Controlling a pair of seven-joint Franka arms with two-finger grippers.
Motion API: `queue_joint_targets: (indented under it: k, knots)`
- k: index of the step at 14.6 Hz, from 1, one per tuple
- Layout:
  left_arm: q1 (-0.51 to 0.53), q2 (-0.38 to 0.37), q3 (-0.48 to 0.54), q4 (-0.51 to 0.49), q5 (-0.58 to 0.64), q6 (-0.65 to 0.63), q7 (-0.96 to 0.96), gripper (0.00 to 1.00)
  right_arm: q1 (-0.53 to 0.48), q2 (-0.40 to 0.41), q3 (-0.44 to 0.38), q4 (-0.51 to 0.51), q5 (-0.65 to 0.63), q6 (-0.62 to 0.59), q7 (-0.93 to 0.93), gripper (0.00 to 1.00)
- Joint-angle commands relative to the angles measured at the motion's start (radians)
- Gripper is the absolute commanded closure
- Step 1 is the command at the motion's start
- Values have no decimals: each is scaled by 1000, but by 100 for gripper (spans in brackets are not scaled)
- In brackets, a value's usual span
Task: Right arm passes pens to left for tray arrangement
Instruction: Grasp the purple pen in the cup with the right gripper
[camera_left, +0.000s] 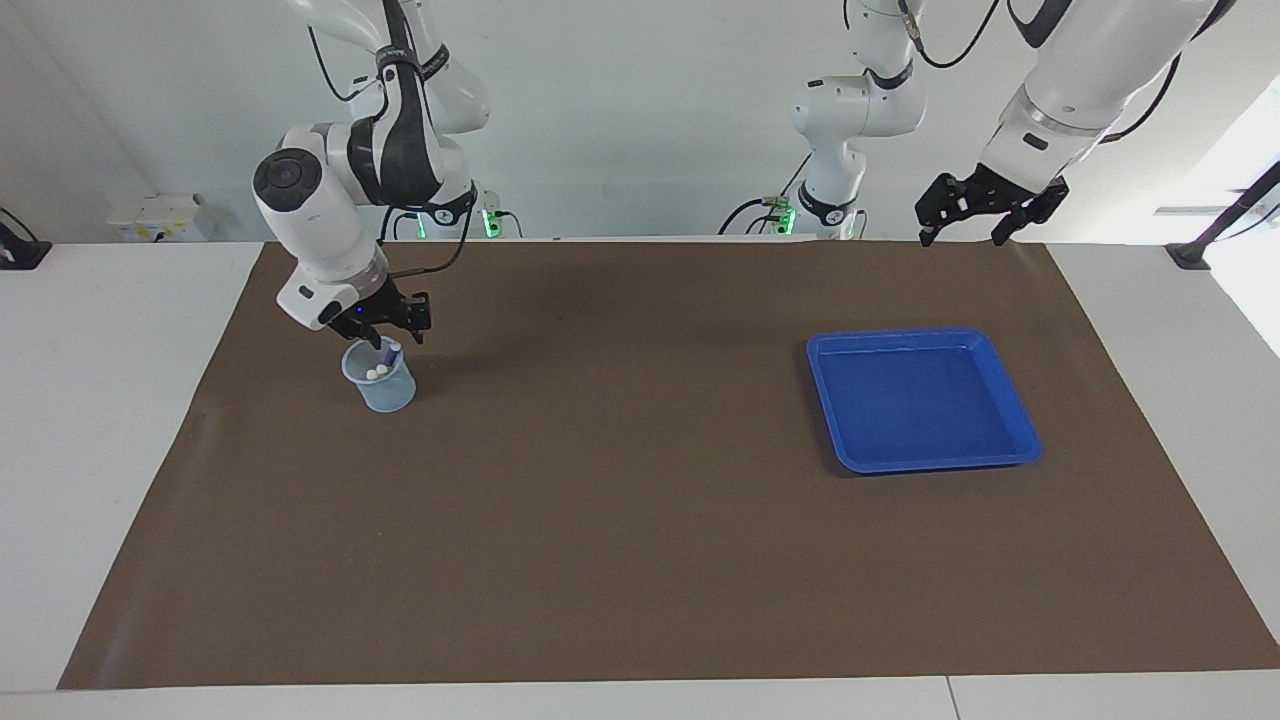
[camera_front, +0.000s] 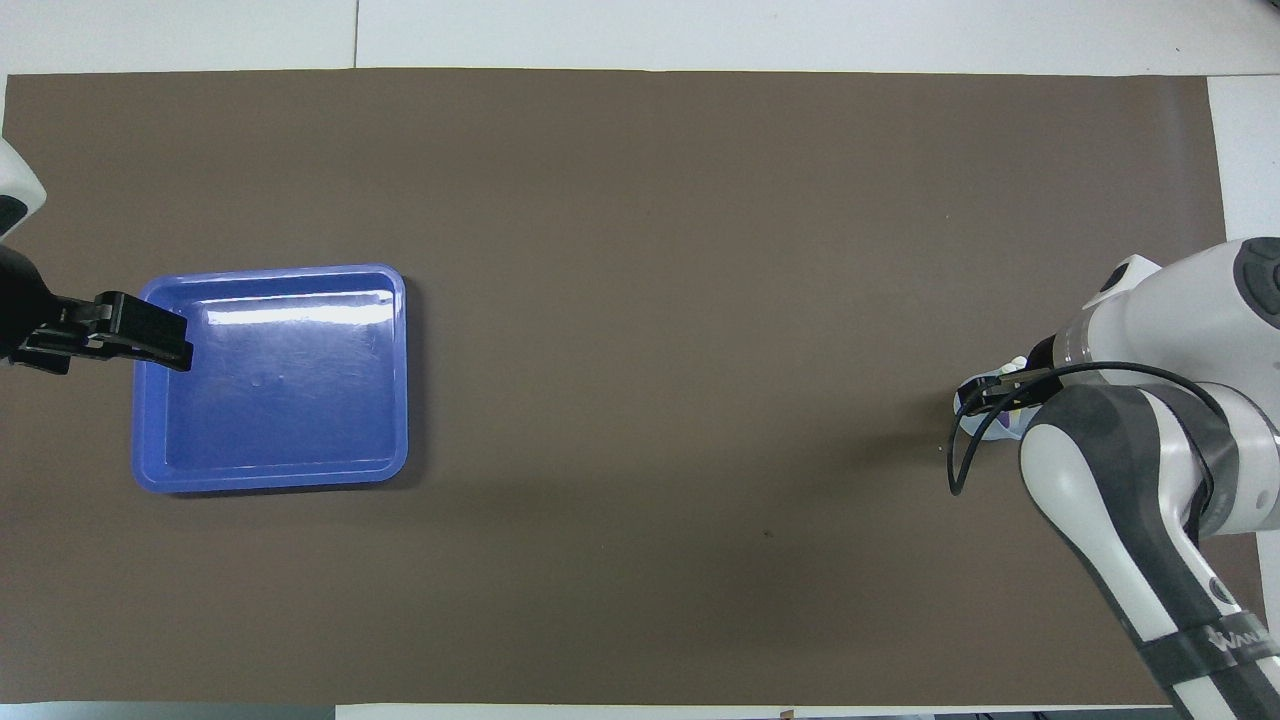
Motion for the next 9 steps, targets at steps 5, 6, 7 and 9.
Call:
queue_joint_targets:
  k: [5,6,7,9]
  knots:
    - [-4,-12,12,-13,-7,12,8,0,-13,-10,3,-59,9,73,-29,43]
    - [-4,-12,12,-13,-7,10,8,0,-6,-9,3,-59,9,82,-27,43]
    - [-4,-12,12,-13,-7,10,8,0,-4,-7,3,-61,0,86,-27,44]
    - [-4,-10,12,-13,-7,12,10,0,-12,-9,3,-62,-11,84,-29,46]
